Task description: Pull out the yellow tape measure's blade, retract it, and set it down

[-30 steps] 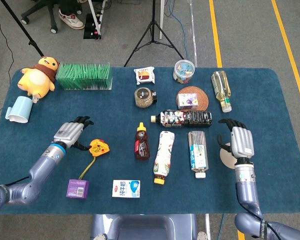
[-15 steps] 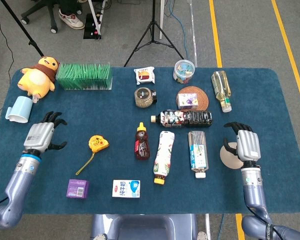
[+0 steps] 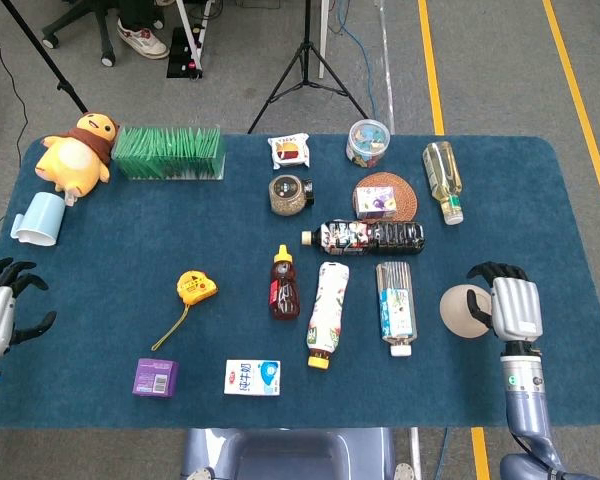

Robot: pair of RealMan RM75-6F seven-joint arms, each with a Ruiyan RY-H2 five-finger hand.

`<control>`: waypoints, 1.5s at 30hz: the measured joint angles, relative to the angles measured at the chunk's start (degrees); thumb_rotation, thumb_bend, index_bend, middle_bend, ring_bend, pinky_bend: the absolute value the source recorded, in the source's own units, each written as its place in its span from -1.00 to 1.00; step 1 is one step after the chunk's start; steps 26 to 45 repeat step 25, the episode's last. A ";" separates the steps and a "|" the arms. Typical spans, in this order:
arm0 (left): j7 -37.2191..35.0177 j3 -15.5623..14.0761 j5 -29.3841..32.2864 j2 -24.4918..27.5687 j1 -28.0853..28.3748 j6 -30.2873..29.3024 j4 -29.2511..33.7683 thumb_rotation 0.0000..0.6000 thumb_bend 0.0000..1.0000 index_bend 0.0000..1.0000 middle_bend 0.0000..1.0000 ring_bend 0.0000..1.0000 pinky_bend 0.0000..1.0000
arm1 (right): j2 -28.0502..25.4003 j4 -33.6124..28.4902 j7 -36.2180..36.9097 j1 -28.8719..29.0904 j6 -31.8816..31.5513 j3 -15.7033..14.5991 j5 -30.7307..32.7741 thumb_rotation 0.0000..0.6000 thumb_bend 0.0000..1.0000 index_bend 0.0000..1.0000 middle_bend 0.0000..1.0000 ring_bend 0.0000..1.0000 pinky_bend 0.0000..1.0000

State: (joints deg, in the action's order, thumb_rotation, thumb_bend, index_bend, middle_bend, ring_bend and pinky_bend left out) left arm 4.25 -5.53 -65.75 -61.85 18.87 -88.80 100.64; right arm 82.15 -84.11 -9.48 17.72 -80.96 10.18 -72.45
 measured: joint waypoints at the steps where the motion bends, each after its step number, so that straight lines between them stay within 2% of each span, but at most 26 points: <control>1: -0.28 -0.18 -0.52 0.02 -0.79 -0.51 -0.29 1.00 -0.53 -0.15 -0.51 -0.77 -0.38 | -0.15 -0.23 -0.20 -0.43 -0.46 -0.40 -0.36 1.00 -0.11 -0.13 -0.19 -0.30 -0.43; 9: -1.20 -2.22 -6.17 -0.18 -8.06 -5.70 -0.82 1.00 -0.53 -0.15 -0.49 -0.77 -0.38 | -2.81 -5.09 -1.84 -6.31 -6.66 -4.42 -3.64 1.00 -0.11 -0.13 -0.18 -0.29 -0.42; 16: -0.41 -2.21 -8.70 0.23 -10.11 -5.68 0.44 1.00 -0.53 -0.15 -0.48 -0.76 -0.38 | -4.52 -6.94 -1.92 -9.68 -9.40 -6.04 -4.94 1.00 -0.11 -0.13 -0.18 -0.29 -0.42; 25: 2.19 -0.18 -11.56 0.39 -10.66 -3.83 3.00 1.00 -0.53 -0.15 -0.48 -0.76 -0.38 | -4.57 -6.47 0.13 -10.87 -9.39 -5.51 -5.87 1.00 -0.12 -0.13 -0.18 -0.29 -0.42; 45: 2.19 -0.18 -11.56 0.39 -10.66 -3.83 3.00 1.00 -0.53 -0.15 -0.48 -0.76 -0.38 | -4.57 -6.47 0.13 -10.87 -9.39 -5.51 -5.87 1.00 -0.12 -0.13 -0.18 -0.29 -0.42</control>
